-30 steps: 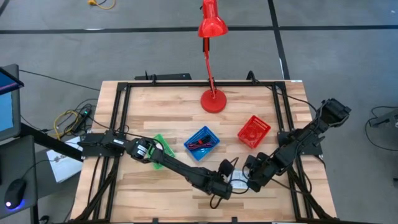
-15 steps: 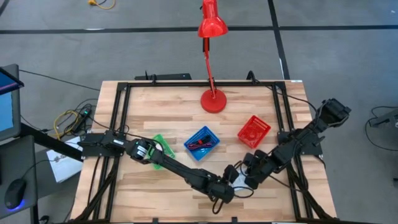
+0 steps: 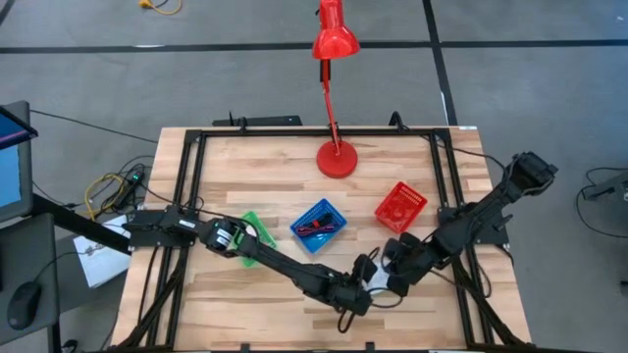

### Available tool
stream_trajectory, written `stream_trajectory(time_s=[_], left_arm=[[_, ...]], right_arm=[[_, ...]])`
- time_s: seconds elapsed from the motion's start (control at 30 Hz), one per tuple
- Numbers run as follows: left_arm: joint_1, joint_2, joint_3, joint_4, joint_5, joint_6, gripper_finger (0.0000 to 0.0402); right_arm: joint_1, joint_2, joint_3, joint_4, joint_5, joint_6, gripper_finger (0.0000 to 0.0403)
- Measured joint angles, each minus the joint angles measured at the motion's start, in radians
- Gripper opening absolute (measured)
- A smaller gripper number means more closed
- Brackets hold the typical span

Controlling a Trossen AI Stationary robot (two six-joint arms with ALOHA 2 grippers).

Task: Pick and place items into bin
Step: Put the card reader box into the red basket

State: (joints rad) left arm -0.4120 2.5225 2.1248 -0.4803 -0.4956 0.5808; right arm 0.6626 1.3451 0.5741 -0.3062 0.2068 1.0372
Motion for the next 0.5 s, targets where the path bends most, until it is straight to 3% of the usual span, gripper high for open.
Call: stream_trajectory(time_s=[0.2,0.5], left_arm=[[-0.025,0.0,0.001,-0.021,-0.037,-0.012,0.0224],[-0.019,0.0,0.001,-0.041,-0.021,-0.044,0.0224]], right_arm=[[0.037,-0.051,0.001,-0.041,0.031,0.063,0.0],[0.202,-0.034,0.003,-0.1,0.04,0.317,0.0]])
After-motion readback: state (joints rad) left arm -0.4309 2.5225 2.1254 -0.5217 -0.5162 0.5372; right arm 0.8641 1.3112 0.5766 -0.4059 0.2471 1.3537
